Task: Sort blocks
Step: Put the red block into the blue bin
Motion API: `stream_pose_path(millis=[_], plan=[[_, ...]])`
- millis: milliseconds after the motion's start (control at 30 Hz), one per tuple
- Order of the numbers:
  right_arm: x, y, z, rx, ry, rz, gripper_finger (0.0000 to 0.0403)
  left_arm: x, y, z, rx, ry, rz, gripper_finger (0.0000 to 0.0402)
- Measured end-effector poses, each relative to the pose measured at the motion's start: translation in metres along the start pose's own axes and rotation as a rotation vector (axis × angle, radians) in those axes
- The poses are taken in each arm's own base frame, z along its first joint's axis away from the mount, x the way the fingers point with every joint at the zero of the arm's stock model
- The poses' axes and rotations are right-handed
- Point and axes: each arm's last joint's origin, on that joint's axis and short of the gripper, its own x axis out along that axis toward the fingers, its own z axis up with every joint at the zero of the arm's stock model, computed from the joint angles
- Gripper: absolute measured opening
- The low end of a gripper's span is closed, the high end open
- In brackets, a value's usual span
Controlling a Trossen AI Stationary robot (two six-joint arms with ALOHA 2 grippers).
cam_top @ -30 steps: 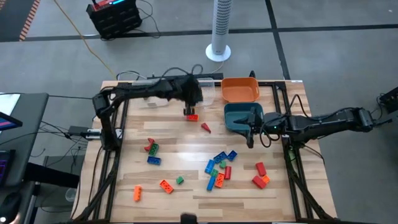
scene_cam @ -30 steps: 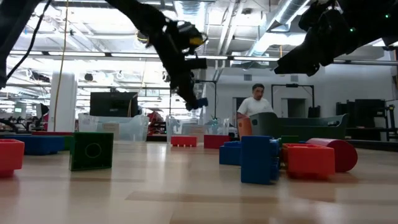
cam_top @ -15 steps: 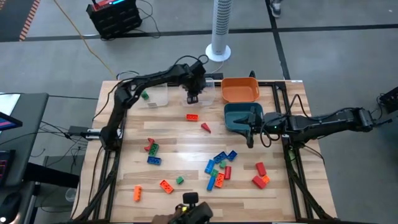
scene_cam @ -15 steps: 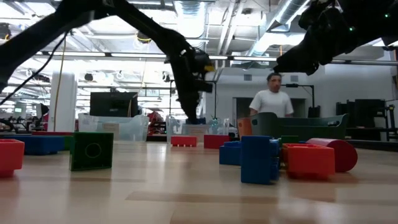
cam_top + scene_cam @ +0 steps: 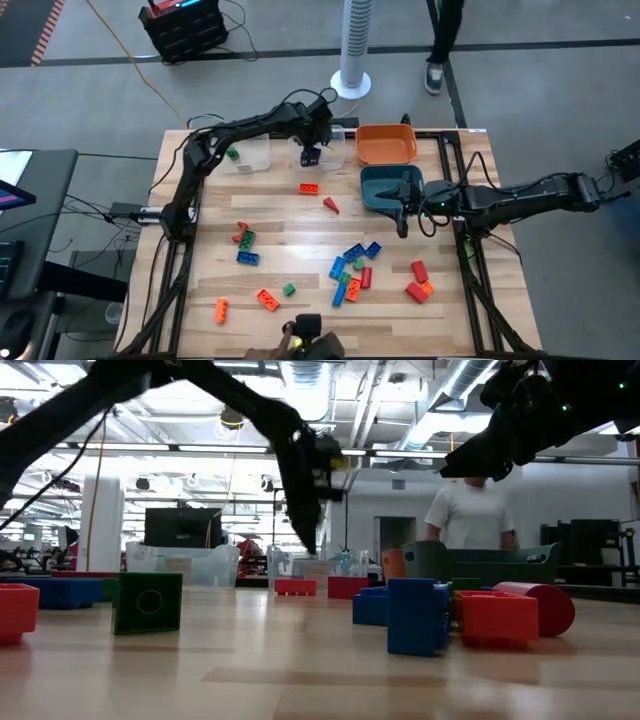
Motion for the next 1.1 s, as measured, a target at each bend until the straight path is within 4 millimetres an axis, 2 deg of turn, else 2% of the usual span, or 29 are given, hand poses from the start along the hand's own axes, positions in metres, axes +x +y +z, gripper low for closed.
stream_pose_path(millis=[100, 200, 367, 467, 933, 1100], plan=[[0.0, 0.0, 0.0, 0.0, 0.001, 0.0, 0.021, -0.028, -0.015, 0.01, 0.084, -0.054, -0.028, 0.0284], [0.0, 0.0, 0.0, 0.0, 0.001, 0.0, 0.021, -0.041, -0.051, 0.026, 0.204, -0.079, -0.062, 0.0274], [0.0, 0.0, -0.002, 0.002, 0.005, 0.0, 0.021, -0.031, -0.122, 0.049, 0.403, -0.074, -0.134, 0.0267], [0.0, 0.001, -0.003, -0.001, 0.013, 0.004, 0.021, -0.024, -0.147, 0.055, 0.467, -0.075, -0.156, 0.0267], [-0.003, 0.014, -0.006, -0.046, 0.015, 0.004, 0.021, 0.022, -0.168, 0.053, 0.479, -0.002, -0.223, 0.0264], [-0.004, 0.016, -0.007, -0.054, 0.019, -0.006, 0.021, 0.034, -0.172, 0.049, 0.479, 0.043, -0.243, 0.0226]])
